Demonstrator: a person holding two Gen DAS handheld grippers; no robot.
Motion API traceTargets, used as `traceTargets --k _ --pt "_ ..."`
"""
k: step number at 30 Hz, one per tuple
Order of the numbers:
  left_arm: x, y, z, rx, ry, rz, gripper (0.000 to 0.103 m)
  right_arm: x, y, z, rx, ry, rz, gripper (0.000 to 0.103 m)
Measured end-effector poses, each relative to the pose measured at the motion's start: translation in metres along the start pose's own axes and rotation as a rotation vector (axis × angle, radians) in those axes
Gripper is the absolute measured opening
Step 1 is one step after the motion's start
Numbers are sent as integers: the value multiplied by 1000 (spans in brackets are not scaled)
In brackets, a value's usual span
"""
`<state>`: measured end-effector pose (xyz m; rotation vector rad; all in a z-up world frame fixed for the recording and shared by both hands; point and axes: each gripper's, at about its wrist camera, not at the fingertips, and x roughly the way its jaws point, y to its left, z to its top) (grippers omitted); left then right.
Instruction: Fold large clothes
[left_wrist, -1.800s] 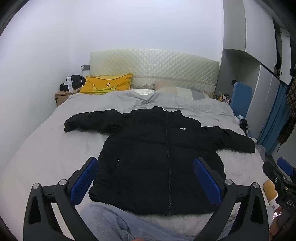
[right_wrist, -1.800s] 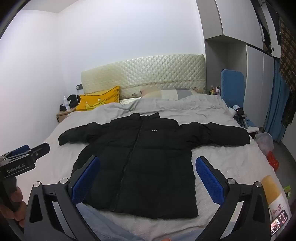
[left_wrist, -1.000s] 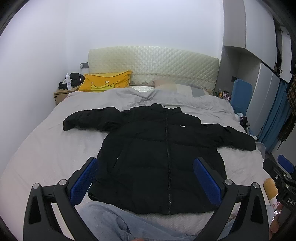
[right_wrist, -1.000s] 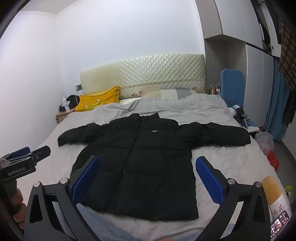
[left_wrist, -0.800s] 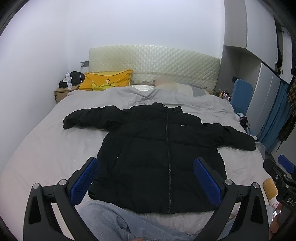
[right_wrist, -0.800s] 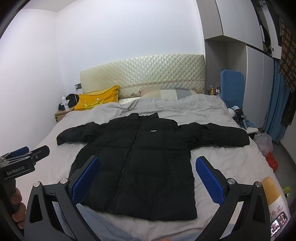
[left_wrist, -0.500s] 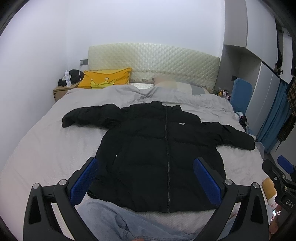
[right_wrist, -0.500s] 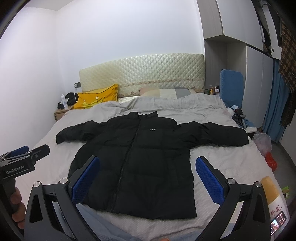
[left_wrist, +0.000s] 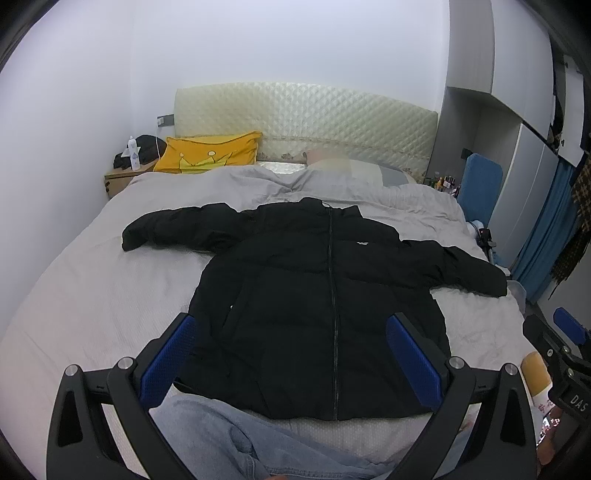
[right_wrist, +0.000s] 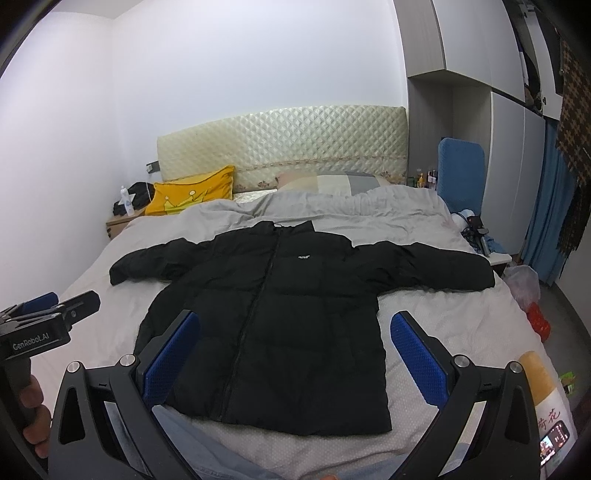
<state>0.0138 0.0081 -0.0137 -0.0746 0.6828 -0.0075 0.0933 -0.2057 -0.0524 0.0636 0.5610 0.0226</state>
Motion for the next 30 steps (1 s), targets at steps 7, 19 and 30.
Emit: traceTargets --k 7,19,30 --pt "0 1 0 15 -16 13 102 -2 0 4 -2 -2 -7 103" --pt "-2 1 -5 11 -7 2 102 -4 -2 -1 13 4 -2 103" --pt "-2 -5 2 18 -2 -9 102 0 -6 0 15 0 -5 103"
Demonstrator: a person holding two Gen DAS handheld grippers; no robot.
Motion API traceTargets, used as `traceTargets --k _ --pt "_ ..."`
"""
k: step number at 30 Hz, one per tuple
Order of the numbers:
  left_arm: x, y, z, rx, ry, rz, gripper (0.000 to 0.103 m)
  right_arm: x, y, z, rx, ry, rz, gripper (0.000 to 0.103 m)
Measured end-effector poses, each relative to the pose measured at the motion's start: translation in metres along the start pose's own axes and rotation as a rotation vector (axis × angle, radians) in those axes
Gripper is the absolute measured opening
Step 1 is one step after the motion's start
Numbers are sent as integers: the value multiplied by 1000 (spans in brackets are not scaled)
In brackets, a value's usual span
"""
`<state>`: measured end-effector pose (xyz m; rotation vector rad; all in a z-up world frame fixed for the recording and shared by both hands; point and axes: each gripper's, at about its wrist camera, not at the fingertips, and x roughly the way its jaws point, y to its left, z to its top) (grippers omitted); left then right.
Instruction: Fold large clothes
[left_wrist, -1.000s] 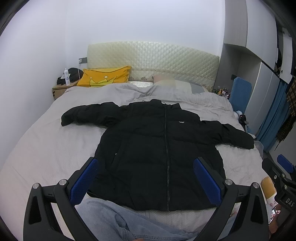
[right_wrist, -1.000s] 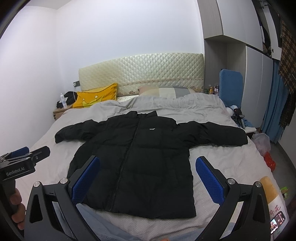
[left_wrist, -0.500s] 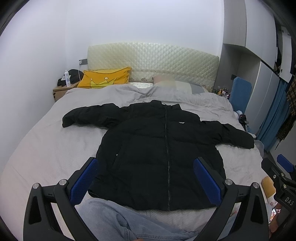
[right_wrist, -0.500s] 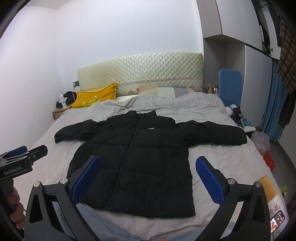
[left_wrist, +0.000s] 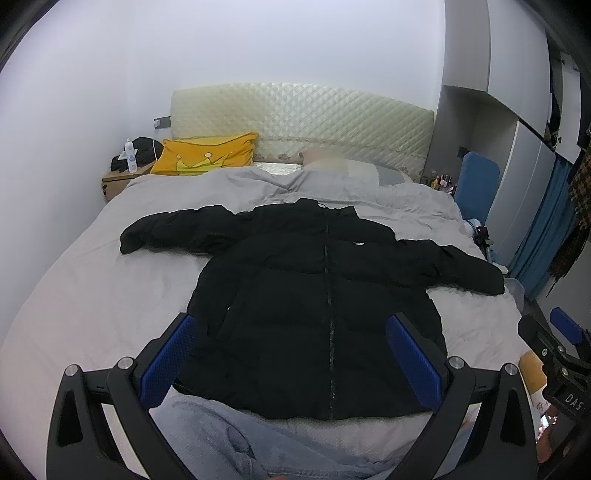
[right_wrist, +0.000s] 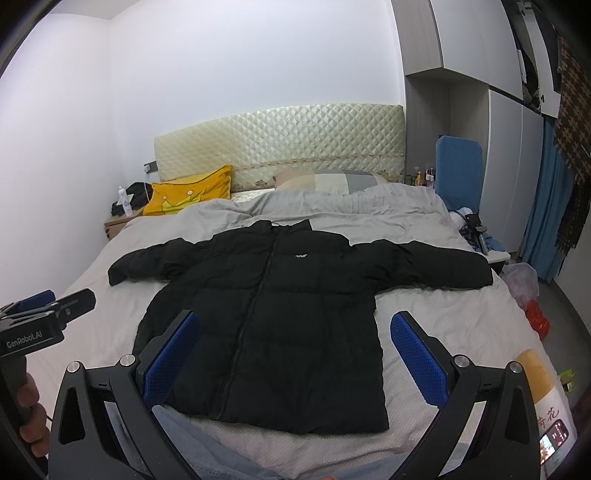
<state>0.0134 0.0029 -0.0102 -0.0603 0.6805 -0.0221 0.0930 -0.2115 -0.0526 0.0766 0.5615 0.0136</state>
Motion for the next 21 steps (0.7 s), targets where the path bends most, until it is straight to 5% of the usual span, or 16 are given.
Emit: traceTargets --k 8,13,21 --pt "13 -13 17 3 12 -81 102 14 -11 10 10 5 0 103" --pt "24 -30 28 36 -8 -64 102 24 -24 19 18 -6 -2 103" --pt "86 -49 50 61 -22 -102 102 64 -68 37 52 -47 10 103"
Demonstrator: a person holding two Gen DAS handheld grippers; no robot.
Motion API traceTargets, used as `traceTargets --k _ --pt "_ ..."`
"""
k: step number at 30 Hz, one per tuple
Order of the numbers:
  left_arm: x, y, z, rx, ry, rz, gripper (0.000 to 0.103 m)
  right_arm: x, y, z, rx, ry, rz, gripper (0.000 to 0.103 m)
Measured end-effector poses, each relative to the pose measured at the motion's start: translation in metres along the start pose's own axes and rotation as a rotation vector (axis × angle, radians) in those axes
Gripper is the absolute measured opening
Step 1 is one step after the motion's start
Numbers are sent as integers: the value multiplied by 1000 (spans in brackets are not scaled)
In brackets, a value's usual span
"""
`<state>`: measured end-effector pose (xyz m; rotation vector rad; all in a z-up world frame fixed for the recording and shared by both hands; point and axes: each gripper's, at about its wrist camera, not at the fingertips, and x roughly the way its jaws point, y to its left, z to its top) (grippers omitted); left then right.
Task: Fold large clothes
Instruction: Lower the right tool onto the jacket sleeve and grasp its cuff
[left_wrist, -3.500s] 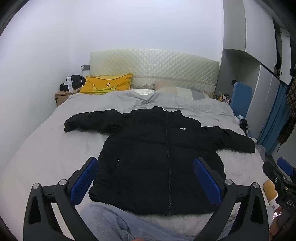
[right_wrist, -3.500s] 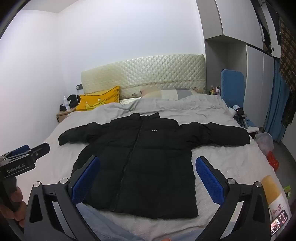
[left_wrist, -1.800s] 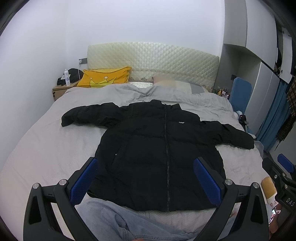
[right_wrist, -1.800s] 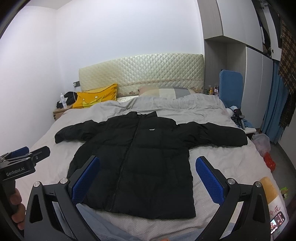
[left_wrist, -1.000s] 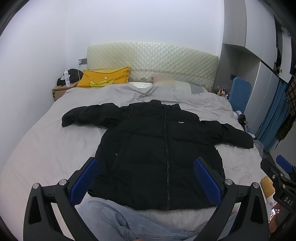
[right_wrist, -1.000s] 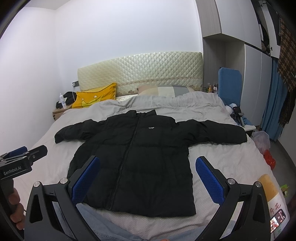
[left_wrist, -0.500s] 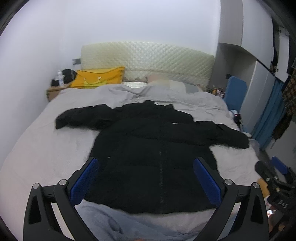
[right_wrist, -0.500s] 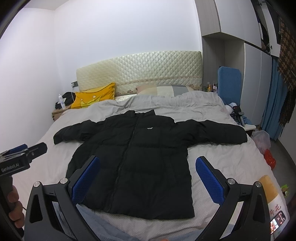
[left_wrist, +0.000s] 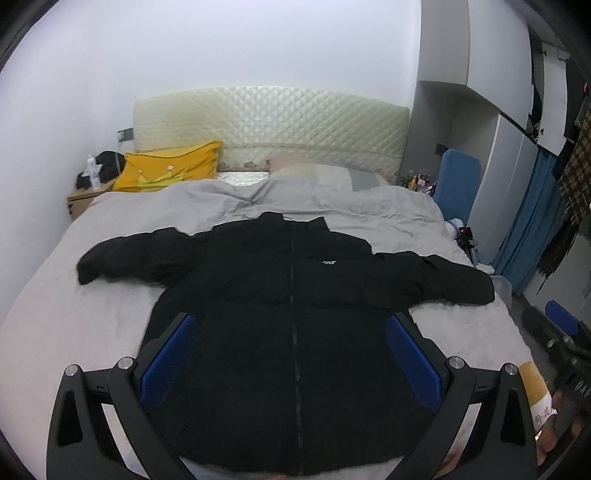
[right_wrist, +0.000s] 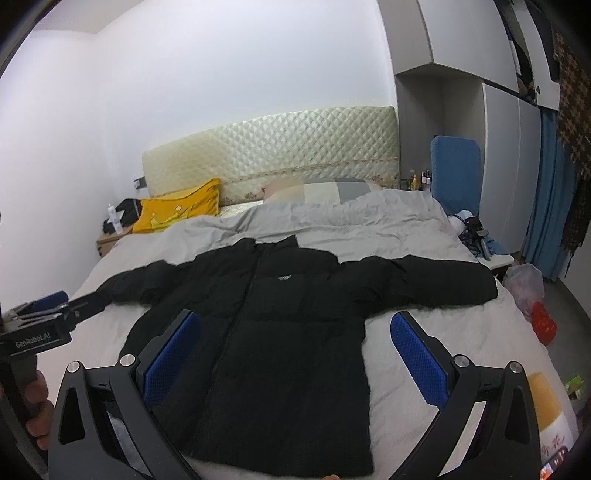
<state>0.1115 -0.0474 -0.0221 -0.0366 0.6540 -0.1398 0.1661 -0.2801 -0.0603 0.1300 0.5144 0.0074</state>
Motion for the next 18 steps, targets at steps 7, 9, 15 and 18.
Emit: traceTargets --k 7,9,15,18 --pt "93 15 2 -3 -38 -56 102 54 -76 16 82 -45 -37 103" --pt "119 18 -4 23 -13 -13 102 73 -102 20 112 -50 -58 103" --pt "158 24 -19 51 6 -26 102 141 -189 20 199 -23 -137 103" --pt "173 31 -25 25 20 -48 102 169 -231 15 253 -14 -154 103"
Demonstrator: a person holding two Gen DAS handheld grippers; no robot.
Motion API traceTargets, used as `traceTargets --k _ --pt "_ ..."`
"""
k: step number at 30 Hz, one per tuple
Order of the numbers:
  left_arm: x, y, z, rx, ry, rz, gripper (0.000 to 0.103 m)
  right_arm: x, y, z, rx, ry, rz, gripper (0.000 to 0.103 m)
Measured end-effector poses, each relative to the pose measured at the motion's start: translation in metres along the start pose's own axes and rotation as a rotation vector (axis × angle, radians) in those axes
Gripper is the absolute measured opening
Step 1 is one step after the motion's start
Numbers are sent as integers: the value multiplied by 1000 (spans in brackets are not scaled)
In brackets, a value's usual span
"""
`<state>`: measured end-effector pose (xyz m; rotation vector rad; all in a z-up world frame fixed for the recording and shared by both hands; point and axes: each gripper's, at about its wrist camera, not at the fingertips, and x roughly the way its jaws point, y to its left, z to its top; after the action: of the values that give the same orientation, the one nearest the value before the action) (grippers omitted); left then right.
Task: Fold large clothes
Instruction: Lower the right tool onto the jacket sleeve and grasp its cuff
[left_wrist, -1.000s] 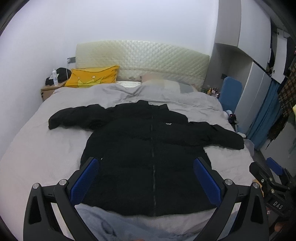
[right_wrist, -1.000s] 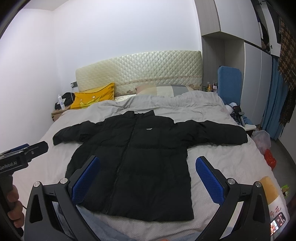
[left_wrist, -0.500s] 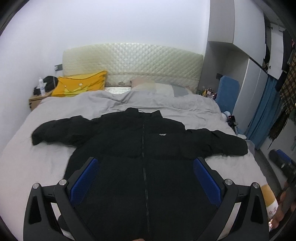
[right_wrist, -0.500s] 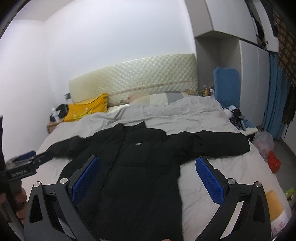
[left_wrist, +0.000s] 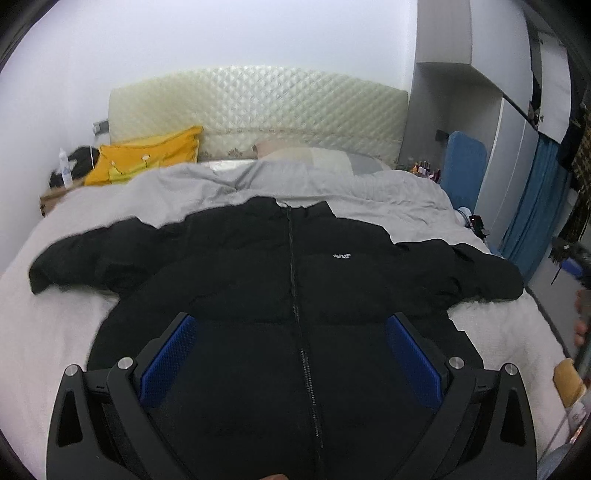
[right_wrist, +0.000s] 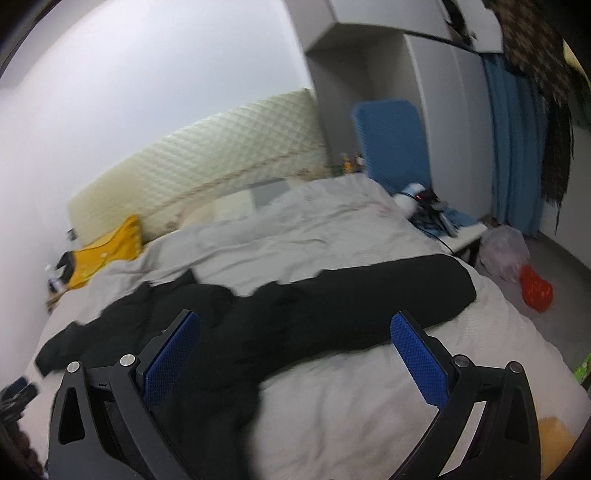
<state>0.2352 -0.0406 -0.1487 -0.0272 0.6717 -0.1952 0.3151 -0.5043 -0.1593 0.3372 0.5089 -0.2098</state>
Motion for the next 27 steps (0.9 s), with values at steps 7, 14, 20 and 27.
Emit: traceTargets --k 7,14,20,27 --pt "37 18 -12 -65 47 -19 102 76 -114 -11 268 35 -64 103" --pt "64 26 -20 -86 52 -10 102 135 -203 -30 551 43 -39 103" --pt "87 24 -24 -85 76 19 102 174 -238 -41 699 34 -40 103" --pt "109 26 -26 -96 96 49 102 201 -252 -32 718 -37 -43 87"
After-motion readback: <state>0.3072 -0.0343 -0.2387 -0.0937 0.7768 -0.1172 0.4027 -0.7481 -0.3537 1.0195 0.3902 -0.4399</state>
